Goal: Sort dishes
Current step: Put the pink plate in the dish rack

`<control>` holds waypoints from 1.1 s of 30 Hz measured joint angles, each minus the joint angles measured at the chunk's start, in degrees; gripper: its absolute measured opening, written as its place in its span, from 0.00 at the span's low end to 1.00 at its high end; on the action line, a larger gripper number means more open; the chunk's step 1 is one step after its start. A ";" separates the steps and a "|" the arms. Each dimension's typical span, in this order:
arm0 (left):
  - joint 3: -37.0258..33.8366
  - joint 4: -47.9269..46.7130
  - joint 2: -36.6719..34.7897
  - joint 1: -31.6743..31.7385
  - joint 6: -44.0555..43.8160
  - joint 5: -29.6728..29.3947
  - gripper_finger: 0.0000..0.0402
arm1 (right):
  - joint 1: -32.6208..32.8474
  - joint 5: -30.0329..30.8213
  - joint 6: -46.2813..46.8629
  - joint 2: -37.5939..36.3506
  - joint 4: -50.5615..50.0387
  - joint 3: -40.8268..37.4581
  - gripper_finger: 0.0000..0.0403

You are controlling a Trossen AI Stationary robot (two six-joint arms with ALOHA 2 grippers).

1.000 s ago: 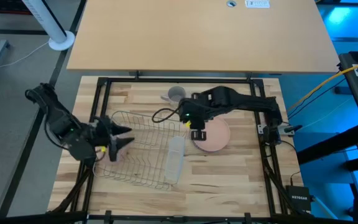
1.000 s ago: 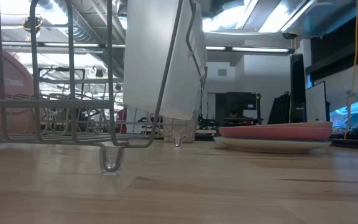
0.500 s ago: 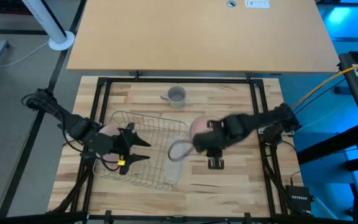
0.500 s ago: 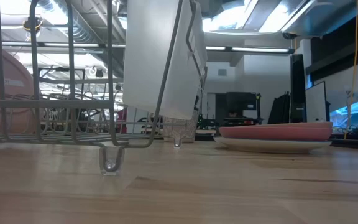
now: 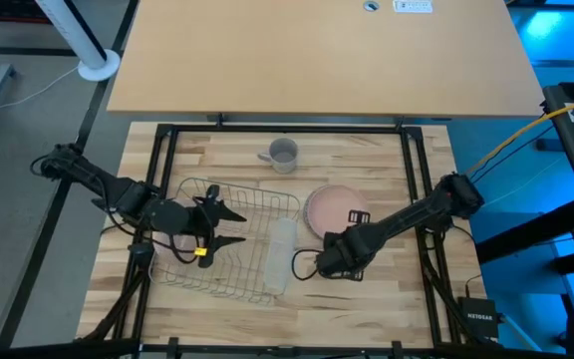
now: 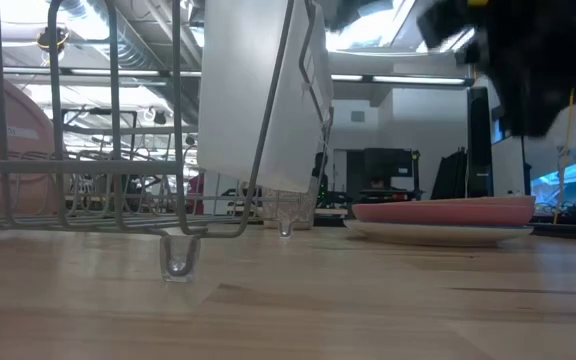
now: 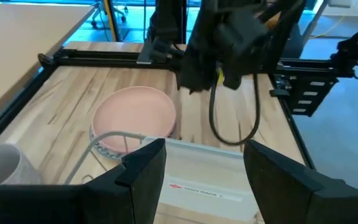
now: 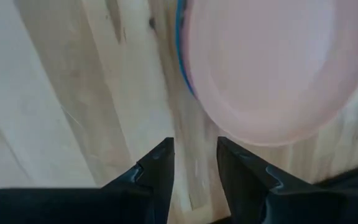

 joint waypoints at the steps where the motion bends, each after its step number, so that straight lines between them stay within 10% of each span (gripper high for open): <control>1: 0.00 -0.19 0.00 0.12 -0.24 0.00 0.52 | -0.45 -0.54 -1.18 0.00 1.04 -1.51 0.31; 33: 0.00 -1.13 0.11 0.63 -2.40 -0.04 0.52 | -10.16 -7.89 -19.30 -0.02 8.39 -11.67 0.31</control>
